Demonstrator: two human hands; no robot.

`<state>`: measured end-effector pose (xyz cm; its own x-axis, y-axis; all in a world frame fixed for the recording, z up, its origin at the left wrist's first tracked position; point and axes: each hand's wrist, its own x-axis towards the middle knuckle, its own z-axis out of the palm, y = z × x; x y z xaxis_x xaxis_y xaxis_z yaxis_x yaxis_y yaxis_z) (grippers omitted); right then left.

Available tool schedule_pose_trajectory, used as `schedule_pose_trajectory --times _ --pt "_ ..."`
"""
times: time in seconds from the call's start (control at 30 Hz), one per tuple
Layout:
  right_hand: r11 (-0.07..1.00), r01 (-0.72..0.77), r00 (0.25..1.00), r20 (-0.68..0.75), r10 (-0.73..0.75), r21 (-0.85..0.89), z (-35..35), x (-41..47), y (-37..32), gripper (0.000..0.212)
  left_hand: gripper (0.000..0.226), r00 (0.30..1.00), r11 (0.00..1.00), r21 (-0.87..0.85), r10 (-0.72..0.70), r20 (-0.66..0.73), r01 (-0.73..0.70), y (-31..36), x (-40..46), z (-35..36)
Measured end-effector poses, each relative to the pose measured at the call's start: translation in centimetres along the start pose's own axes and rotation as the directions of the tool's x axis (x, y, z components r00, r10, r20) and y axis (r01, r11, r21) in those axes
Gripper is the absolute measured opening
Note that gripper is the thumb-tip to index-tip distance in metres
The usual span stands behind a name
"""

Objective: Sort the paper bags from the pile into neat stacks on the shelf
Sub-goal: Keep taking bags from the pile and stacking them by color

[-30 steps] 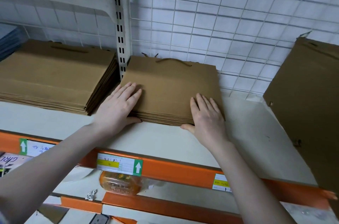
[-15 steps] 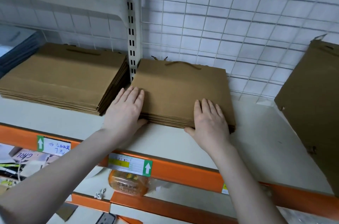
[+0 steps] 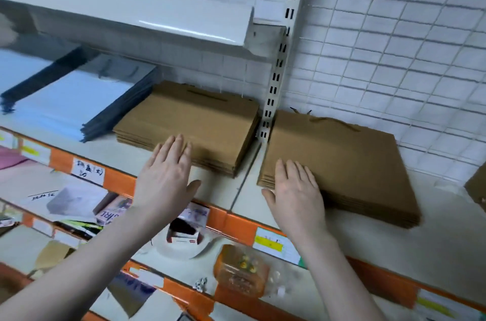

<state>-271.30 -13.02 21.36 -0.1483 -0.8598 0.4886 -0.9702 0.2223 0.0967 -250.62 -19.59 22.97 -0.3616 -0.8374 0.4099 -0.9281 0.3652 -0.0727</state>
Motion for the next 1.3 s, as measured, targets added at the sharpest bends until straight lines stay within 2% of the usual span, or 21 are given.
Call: schedule_pose_trajectory --times 0.27,0.33,0.4,0.5,0.87,1.0,1.1,1.3 --pt "0.996 0.084 0.996 -0.032 -0.082 0.042 -0.7 2.1 -15.9 0.069 0.077 0.995 0.995 0.022 -0.102 0.024 0.101 -16.5 -3.6 0.2" --pt "0.994 0.092 0.995 -0.053 -0.089 0.065 -0.7 2.5 -19.8 0.069 0.078 0.992 0.993 -0.012 -0.116 0.041 0.116 -20.3 -4.3 0.2" --pt "0.991 0.112 0.992 -0.073 -0.106 0.076 -0.6 3.1 -23.1 0.069 0.079 0.994 0.993 -0.041 -0.112 -0.020 0.111 -23.7 -4.7 0.3" --pt "0.989 0.126 0.988 -0.097 -0.118 0.076 -0.4 4.2 -26.9 0.068 0.078 0.994 0.994 0.011 -0.111 0.006 0.111 -27.8 -4.5 1.3" --pt "0.983 0.124 0.991 -0.070 -0.116 0.137 4.1 11.7 -34.0 0.074 0.078 1.000 1.000 0.004 0.006 -0.007 -0.006 -36.5 2.0 7.4" --pt "0.975 0.128 0.991 -0.062 -0.118 0.183 5.3 14.8 -36.3 0.078 0.072 0.998 0.998 -0.011 0.055 -0.008 -0.055 -39.5 5.5 8.8" --pt "0.971 0.159 0.987 -0.049 -0.152 0.181 6.0 16.6 -38.0 0.081 0.083 0.997 0.996 -0.030 0.081 -0.018 -0.081 -41.8 7.8 9.5" --pt "0.976 0.200 0.977 0.063 -0.205 0.087 6.6 17.5 -40.2 0.098 0.094 0.987 0.984 -0.133 0.134 0.094 -0.121 -44.4 10.1 11.6"
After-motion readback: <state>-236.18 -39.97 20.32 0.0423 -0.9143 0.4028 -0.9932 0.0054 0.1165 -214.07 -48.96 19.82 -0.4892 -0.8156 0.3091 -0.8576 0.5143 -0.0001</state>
